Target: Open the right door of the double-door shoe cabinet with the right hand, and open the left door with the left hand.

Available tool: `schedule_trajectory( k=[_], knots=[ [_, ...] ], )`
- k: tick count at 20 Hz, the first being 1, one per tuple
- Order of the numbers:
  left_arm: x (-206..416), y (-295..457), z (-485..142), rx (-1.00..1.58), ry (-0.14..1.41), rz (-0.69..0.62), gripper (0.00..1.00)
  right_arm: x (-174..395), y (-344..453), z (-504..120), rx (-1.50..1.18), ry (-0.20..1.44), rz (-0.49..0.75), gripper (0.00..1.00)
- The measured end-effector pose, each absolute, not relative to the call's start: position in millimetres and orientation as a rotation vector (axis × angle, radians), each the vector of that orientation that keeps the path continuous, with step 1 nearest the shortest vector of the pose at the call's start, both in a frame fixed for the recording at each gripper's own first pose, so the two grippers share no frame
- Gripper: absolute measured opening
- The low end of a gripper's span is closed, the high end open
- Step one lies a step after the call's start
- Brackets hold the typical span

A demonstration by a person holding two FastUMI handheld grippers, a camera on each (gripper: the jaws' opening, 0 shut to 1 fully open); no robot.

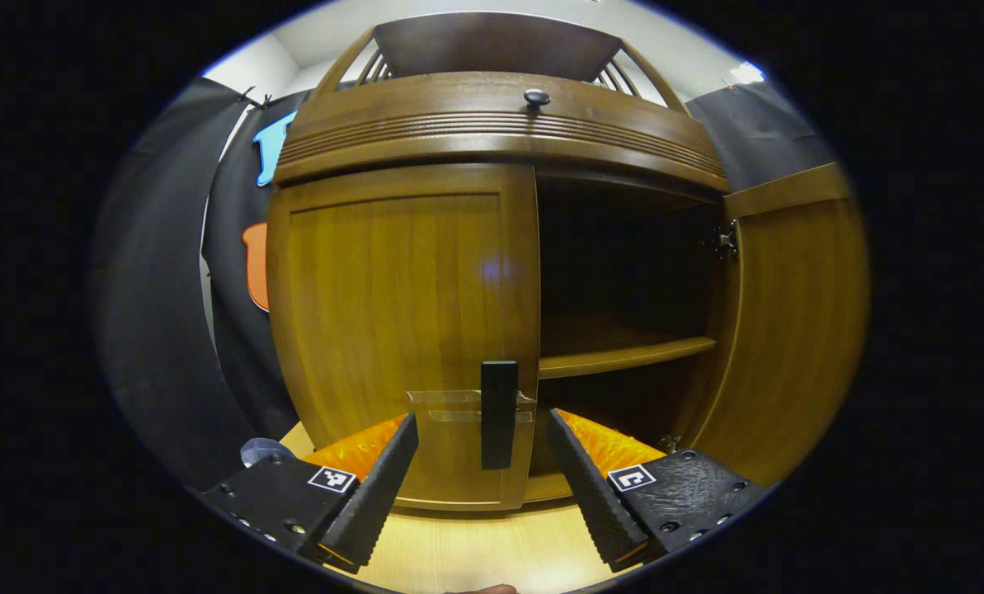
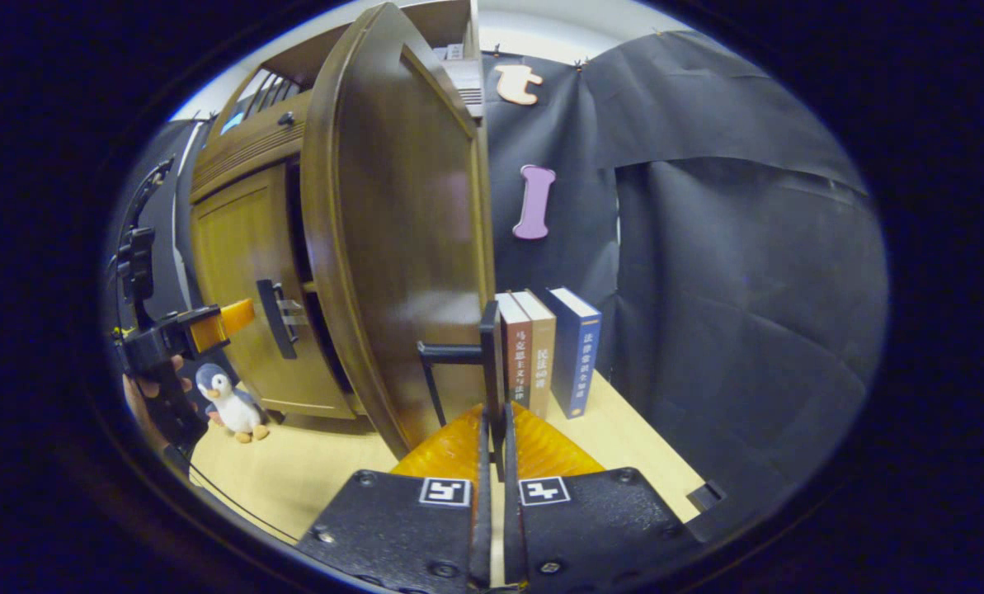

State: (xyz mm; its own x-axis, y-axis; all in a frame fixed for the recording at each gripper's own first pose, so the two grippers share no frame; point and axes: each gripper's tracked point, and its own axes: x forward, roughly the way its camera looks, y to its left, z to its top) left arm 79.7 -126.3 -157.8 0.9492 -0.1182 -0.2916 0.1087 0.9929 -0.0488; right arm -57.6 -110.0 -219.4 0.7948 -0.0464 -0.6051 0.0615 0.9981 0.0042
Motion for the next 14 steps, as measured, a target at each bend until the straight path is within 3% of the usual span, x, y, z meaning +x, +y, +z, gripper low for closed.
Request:
schedule_trajectory(
  k=[2, 14],
  knots=[
    [89, -129, -170, -0.041, 0.316, -0.115, 0.95, -59, -119, -218, 0.058, 0.656, -0.065, 0.05],
    [124, -133, -204, -0.036, 0.385, -0.101, 0.95, -84, -181, -191, 0.082, 0.612, -0.209, 0.05]
  ],
)
